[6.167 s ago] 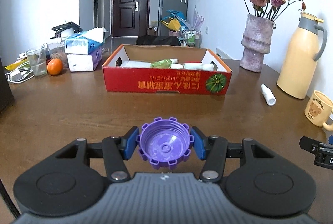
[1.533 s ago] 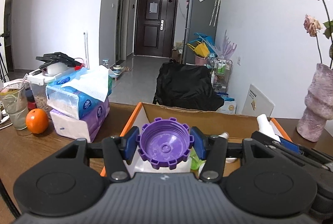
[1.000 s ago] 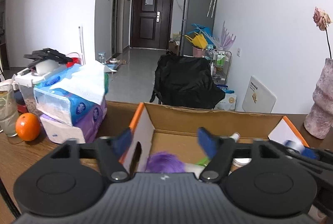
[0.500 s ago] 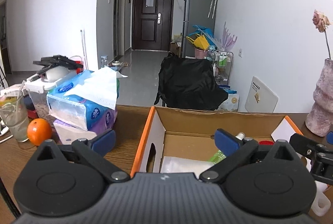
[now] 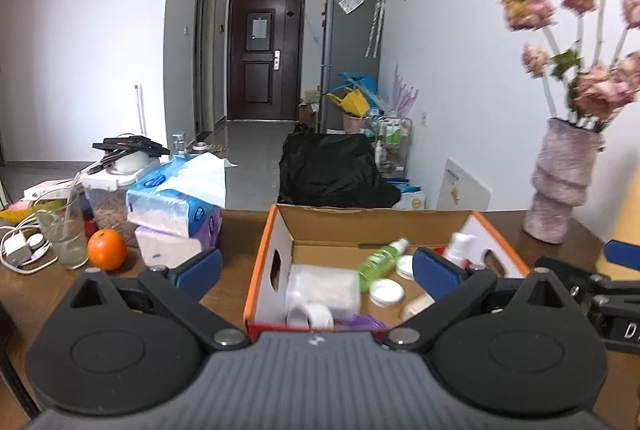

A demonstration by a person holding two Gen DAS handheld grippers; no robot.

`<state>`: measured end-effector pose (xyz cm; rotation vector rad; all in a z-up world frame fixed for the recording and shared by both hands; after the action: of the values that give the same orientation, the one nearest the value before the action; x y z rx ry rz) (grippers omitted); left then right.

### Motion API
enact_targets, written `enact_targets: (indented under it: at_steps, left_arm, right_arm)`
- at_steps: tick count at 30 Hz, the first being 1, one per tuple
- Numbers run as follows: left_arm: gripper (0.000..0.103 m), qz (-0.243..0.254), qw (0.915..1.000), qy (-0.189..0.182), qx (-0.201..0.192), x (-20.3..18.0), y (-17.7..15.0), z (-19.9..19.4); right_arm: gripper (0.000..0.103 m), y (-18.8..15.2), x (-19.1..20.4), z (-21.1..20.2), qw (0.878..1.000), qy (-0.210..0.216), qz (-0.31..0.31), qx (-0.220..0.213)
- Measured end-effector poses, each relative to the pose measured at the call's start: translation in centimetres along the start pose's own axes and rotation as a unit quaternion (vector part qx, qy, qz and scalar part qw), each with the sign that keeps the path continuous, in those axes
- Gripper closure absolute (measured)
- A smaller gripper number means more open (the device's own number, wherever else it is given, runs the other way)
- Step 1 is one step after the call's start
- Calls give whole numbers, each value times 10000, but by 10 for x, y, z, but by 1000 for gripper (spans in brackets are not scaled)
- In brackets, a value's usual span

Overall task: Organize rigid objects
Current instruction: 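Withdraw both tools from the cardboard box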

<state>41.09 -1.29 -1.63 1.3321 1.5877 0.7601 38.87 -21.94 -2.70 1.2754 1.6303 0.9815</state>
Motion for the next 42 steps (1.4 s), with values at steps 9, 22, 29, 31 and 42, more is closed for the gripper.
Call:
enact_targets:
  at_steps: [9, 22, 29, 31, 42]
  left_arm:
    - [0, 144, 9999, -71, -9, -9, -32, -121]
    - [0, 107, 9997, -32, 200, -8, -105, -271]
    - [0, 191, 9995, 83, 249, -4, -126, -304]
    - [0, 190, 9996, 56, 204, -4, -126, -309]
    - [0, 118, 9997, 8, 233, -3, -128, -309]
  right_arm:
    - [0, -23, 10, -123, 9999, -62, -114, -93]
    - [0, -78, 21, -294, 9996, -130, -234, -81]
    - [0, -93, 27, -329, 9996, -107, -232, -69]
    - [0, -91, 27, -332, 9996, -112, -216, -114]
    - [0, -92, 28, -329, 9998, -105, -188, -57]
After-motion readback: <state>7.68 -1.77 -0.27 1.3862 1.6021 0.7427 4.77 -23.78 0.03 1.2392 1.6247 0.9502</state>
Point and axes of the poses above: each gripper's, at about its wrist camera, not at the fingertips, and z roughly the way its jaws point, x to its left, y to its top, the point moved 5 cm from there along z, roughly the way its jaws point, and after that the axes turned 13 degrees about -z, right-handed, at the moved point
